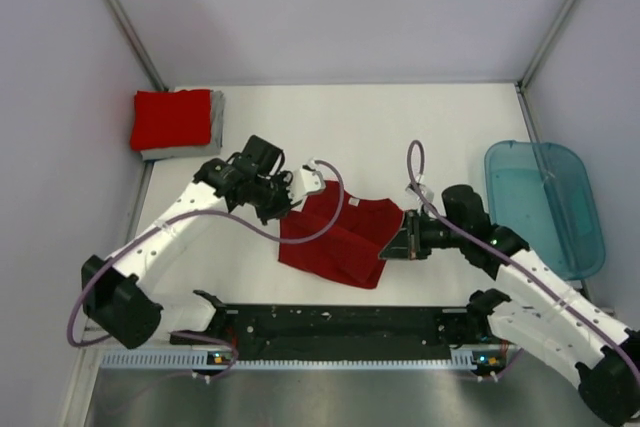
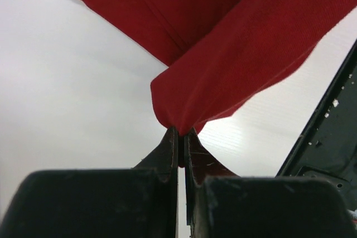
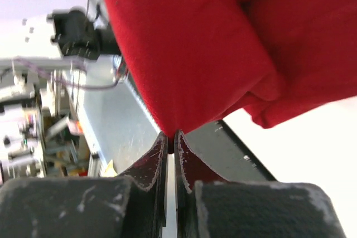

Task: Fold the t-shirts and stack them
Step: Fold the long partially folded tshirt into a neat square

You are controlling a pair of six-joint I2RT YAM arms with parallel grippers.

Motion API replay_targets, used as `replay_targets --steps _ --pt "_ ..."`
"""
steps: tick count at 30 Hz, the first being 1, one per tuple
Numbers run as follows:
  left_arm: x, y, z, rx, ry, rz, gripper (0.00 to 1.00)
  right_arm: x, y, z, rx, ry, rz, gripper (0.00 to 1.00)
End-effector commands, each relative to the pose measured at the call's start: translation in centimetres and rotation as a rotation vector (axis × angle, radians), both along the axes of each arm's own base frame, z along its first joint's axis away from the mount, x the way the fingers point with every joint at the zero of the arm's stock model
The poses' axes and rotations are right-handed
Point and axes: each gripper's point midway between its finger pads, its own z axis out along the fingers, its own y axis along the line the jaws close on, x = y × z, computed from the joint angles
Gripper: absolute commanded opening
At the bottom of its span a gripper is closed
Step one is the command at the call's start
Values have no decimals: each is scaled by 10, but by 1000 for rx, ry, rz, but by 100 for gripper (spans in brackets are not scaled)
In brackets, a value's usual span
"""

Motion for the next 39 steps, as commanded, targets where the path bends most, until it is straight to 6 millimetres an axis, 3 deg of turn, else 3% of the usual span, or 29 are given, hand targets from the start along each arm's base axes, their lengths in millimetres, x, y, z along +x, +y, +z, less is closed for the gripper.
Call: replay_targets --steps 1,10,15,23,33,39 --pt "39 -18 5 -13 -42 6 0 34 -18 -11 -2 18 -84 0" --pt "86 -41 -17 29 -10 20 0 96 -51 -60 -196 59 -201 0" --pt "112 -60 -28 29 24 35 0 131 -64 -49 -275 -19 -261 0" --pt "141 -80 -44 16 50 51 0 156 -93 -73 -482 -23 -283 0" --pt "169 -98 -60 0 50 83 0 180 -103 -88 -576 -6 -314 0" --pt "189 -112 -66 -30 48 124 13 193 -111 -103 -640 -9 -339 0"
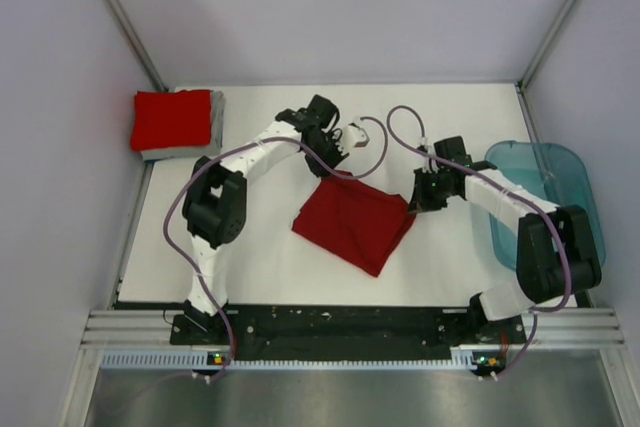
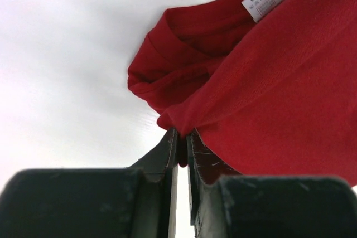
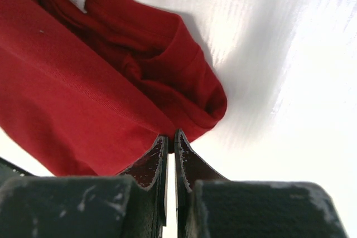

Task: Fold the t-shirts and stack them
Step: Fold the long partially folded tshirt into a neat square, then put the neatly folded tshirt into the corner of the board with the left arm

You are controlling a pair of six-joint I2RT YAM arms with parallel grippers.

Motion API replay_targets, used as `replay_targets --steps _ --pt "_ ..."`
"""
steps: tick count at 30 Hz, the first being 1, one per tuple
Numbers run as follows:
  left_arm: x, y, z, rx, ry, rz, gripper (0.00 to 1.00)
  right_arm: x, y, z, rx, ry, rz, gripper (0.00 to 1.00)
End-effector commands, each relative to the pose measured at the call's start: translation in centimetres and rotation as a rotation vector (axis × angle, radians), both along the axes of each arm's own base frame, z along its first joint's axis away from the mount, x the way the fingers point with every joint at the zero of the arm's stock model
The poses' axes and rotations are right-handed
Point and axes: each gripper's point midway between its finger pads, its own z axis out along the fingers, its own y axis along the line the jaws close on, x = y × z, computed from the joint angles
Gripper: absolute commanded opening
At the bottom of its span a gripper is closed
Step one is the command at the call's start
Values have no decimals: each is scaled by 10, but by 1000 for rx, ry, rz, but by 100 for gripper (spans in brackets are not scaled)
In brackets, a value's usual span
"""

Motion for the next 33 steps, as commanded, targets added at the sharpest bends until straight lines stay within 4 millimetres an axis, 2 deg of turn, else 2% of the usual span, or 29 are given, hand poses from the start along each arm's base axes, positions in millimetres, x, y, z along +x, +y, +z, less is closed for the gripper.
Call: replay_targets --steps 1,8,10,12,15,18,20,23,26,28,31,33 --pt "36 -16 15 -63 -93 66 16 27 -13 -2 -75 -59 -33 0" --pt "92 -23 42 -108 -289 218 43 61 -29 -18 -165 -72 -114 0" --pt "100 -23 43 -100 -305 239 45 73 -34 -17 -183 -84 -143 2" --pt "100 -24 44 -102 -290 244 45 84 -37 -15 -206 -99 -164 6" --pt "88 -26 46 -124 -255 230 44 102 -46 -11 -247 -125 -207 11" --pt "75 -22 53 -153 -246 246 44 121 -50 -4 -241 -143 -231 27" --pt "62 -20 54 -174 -221 253 45 132 -50 13 -233 -172 -239 35" --pt "41 -21 56 -220 -172 238 43 129 -46 40 -211 -221 -249 41" --pt "27 -26 48 -262 -124 226 33 111 -35 57 -199 -264 -242 41" --pt "19 -32 40 -284 -77 203 27 95 -11 58 -120 -262 -172 37" --pt "18 -37 14 -267 -11 205 22 70 26 39 72 -190 -68 28" --pt "22 -38 -1 -241 18 223 21 67 31 25 104 -148 -71 22"
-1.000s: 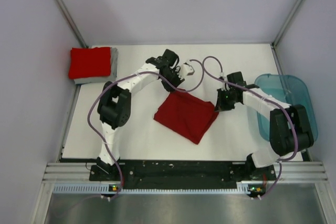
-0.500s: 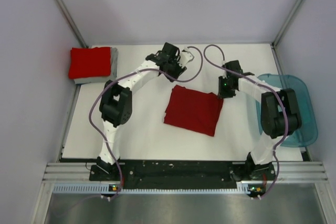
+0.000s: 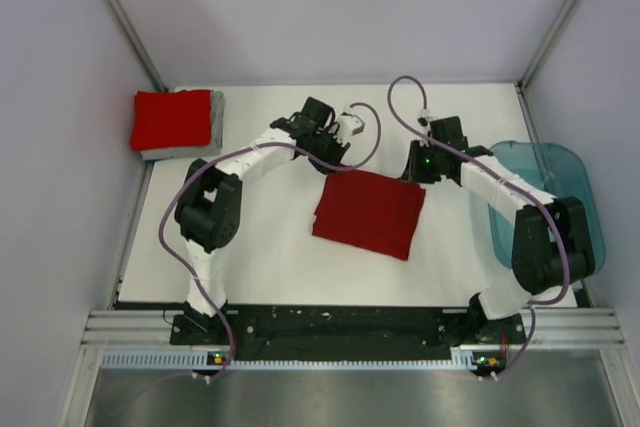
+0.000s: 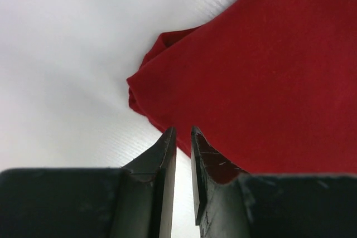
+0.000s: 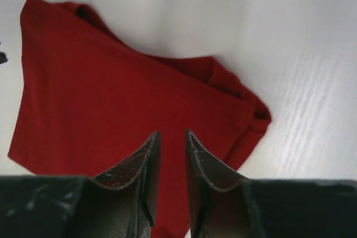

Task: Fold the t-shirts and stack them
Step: Put the neatly folded tshirt into the corner of the board with the left arm

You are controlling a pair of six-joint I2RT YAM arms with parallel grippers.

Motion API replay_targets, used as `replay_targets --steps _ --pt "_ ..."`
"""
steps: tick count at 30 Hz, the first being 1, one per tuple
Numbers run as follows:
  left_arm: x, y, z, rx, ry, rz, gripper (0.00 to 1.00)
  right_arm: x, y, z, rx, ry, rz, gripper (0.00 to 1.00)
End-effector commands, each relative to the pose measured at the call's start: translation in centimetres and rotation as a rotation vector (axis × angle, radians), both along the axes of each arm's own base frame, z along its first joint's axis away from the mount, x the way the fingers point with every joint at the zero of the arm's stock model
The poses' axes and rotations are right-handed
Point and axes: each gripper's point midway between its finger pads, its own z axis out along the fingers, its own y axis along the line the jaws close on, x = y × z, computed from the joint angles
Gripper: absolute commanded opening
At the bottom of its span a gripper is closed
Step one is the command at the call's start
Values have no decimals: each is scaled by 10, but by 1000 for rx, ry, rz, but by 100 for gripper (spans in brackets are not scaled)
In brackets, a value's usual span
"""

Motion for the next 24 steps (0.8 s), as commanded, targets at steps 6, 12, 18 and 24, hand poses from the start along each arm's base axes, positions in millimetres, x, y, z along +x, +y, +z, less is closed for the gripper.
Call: replay_targets --steps 6,12,18,24 --pt "17 -20 -38 -23 117 41 22 6 -3 -54 104 129 -109 12" --pt "42 -2 -53 3 151 156 23 17 -17 -71 49 147 -169 14" --pt "45 -7 -21 -46 111 129 33 27 -22 -65 19 138 -163 19" --pt "37 21 16 -115 91 331 52 16 -30 -15 20 36 -180 39"
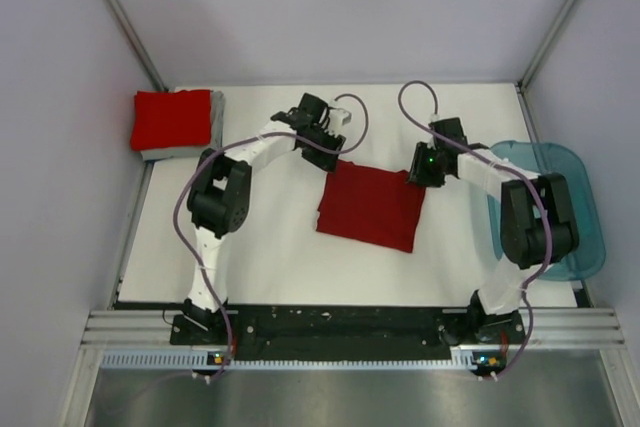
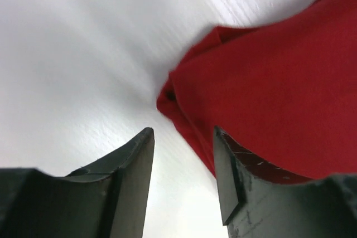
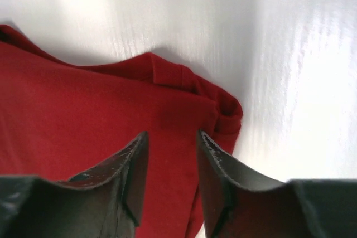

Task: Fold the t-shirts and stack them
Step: Put the neatly folded tshirt into the corner of the board with the left arm

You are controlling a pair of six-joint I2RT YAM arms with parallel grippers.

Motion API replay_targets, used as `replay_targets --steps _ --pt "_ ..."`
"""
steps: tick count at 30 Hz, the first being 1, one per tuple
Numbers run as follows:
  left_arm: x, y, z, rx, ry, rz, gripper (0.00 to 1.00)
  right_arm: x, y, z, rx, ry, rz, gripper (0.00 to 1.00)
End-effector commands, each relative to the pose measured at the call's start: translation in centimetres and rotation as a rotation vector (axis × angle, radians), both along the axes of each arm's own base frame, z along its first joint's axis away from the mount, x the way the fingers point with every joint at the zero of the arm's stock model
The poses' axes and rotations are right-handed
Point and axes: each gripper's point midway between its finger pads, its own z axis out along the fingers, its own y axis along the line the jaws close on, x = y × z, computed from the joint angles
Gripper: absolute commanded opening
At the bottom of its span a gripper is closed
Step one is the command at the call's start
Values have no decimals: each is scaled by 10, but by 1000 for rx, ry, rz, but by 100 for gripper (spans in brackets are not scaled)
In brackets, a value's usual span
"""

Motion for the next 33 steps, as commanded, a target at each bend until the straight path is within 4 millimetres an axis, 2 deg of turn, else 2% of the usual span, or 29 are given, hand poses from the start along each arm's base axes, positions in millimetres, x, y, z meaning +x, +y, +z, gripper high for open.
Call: replay_targets --steps 1,2,3,4,6,9,13,18,22,24,25,26,27,31,33 --pt "-11 12 60 -136 -28 168 55 -5 -17 48 -40 -123 -41 49" --pt "-21 10 53 -165 5 174 60 -10 -19 49 -41 -126 -42 55" --pt "-27 9 51 -196 18 187 71 -17 -20 48 -37 -122 -47 61" --pt "-40 8 40 -205 62 187 80 -23 -21 44 -39 -109 -48 67" --pt "-50 5 27 -225 114 171 91 -33 -22 35 -39 -82 -50 70" --pt "-52 8 8 -196 176 191 91 -41 -19 15 -29 -25 -27 71" --pt "-59 3 -11 -202 244 193 88 -40 -2 4 50 2 26 68" --pt "-70 -9 -27 -256 341 171 73 -37 7 -2 98 1 35 67" --pt "-81 -26 -27 -349 456 112 56 -37 4 -1 86 -7 29 68" --pt "-82 -32 -23 -378 478 85 39 -37 1 3 80 -18 23 68" --pt "-82 -34 -18 -392 481 77 27 -37 -1 6 76 -29 22 68" --pt "-80 -34 -13 -404 476 71 9 -37 -2 9 71 -36 20 69" --pt "-77 -32 -8 -413 470 79 0 -38 -5 12 63 -40 16 69" --pt "-63 -13 16 -440 406 100 0 -44 -12 31 23 -77 26 71" --pt "-57 7 23 -411 350 116 0 -48 -16 43 6 -103 30 72"
